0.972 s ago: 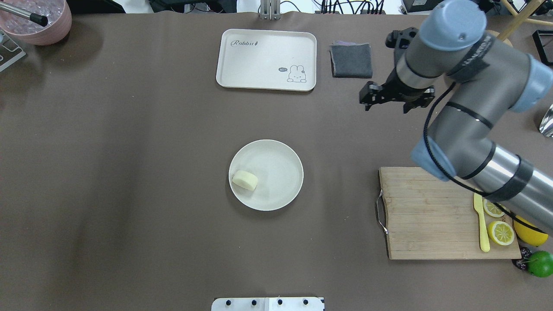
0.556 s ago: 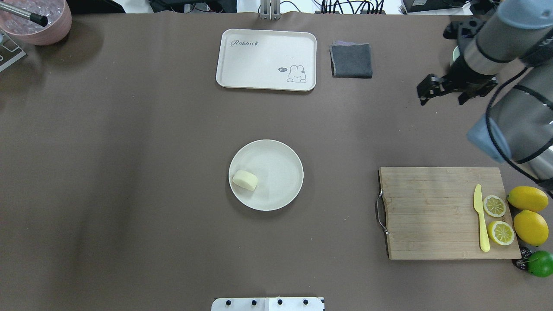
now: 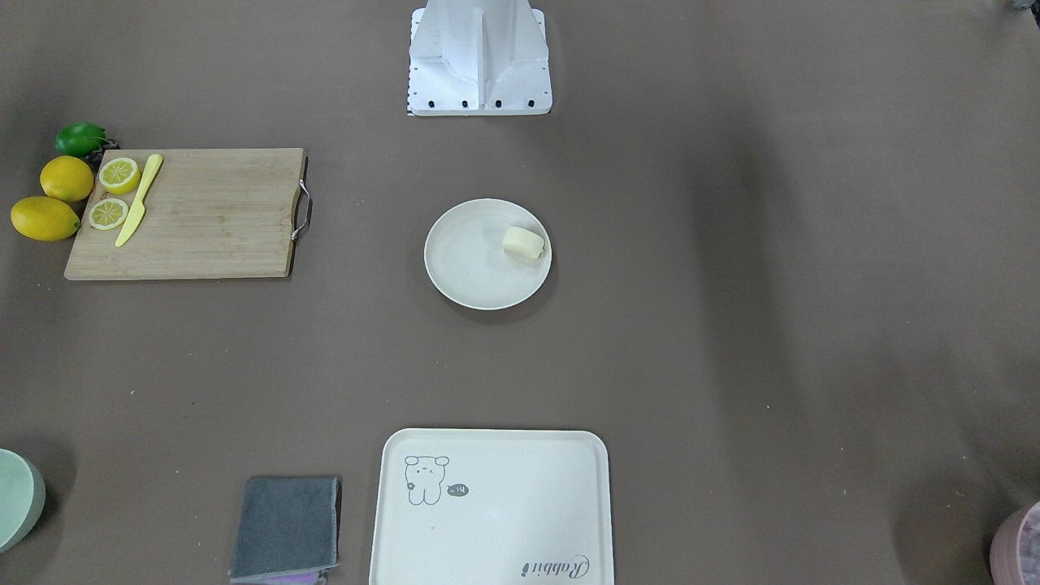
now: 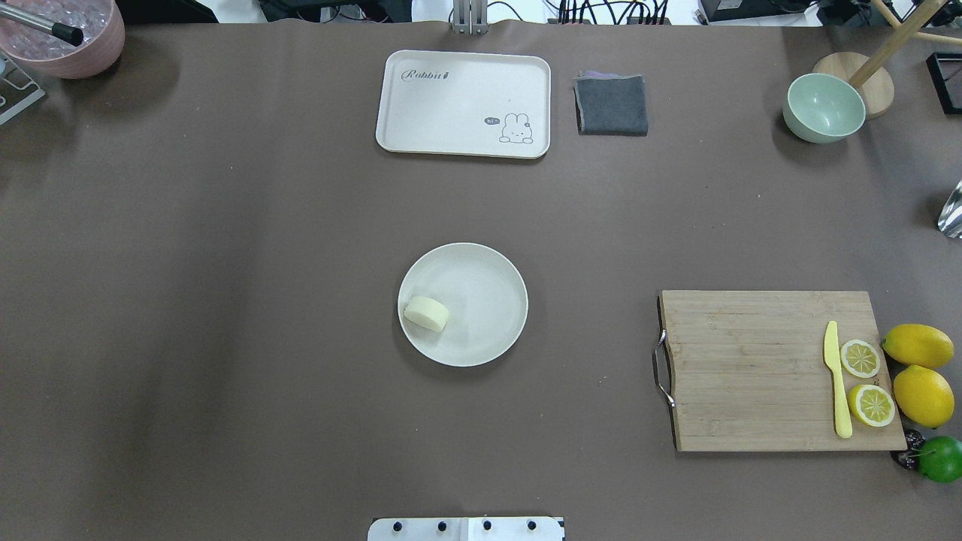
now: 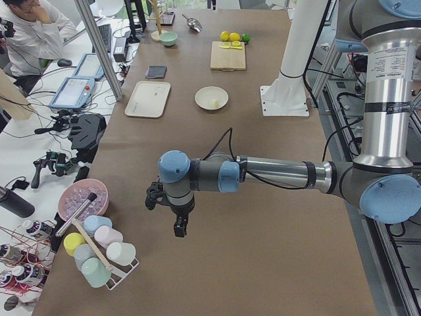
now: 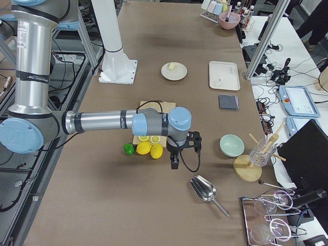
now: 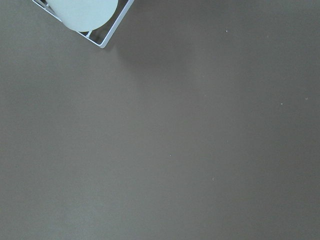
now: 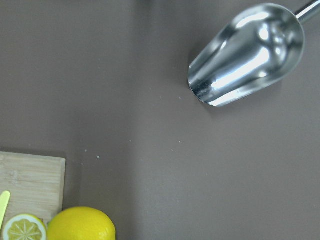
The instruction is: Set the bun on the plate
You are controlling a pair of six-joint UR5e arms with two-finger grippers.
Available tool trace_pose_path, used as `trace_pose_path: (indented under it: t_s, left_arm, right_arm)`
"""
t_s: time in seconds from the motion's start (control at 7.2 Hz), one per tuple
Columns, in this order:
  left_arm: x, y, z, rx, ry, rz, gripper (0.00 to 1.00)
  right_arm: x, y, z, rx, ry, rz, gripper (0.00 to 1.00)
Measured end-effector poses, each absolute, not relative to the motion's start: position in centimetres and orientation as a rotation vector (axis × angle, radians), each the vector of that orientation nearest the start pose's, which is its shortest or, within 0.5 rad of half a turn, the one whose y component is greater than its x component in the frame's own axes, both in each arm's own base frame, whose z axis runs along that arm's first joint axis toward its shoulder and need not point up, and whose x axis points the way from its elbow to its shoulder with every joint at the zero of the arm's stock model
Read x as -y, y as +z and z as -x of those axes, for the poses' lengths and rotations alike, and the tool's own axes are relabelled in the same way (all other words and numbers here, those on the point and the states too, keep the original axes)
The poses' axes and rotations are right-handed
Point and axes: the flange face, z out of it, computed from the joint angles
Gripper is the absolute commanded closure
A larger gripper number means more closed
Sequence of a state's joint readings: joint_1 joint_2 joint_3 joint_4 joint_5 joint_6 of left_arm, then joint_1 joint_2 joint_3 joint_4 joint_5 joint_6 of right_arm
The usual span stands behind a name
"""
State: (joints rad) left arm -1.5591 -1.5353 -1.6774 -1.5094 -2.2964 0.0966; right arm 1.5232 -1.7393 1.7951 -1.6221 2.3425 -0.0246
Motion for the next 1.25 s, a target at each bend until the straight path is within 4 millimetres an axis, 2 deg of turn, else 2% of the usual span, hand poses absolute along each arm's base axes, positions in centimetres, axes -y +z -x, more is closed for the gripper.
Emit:
trace_pose_path:
  t_s: [0.14, 0.28, 0.69, 1.25]
  left_arm:
    - [47.8, 63.2, 6.2, -0.725, 0.108, -0.041, 0.02]
    - [47.8, 63.2, 6.2, -0.725, 0.108, -0.042, 0.02]
    - [47.7, 63.2, 6.1, -0.731, 0.107, -0.040, 0.02]
    - [47.8, 63.3, 6.0, -0.733, 0.107, -0.039, 0.02]
  right_arm:
    - [40.5, 64.6, -5.7, 0.785, -0.043, 0.020, 0.00]
    - [39.7, 65.4, -6.2, 0.791, -0.028, 0.030, 0.00]
    - [38.5, 66.4, -7.2, 0.796, -0.001, 0.036, 0.00]
    - [38.2, 66.6, -7.9, 0.789, 0.013, 0.032, 0.00]
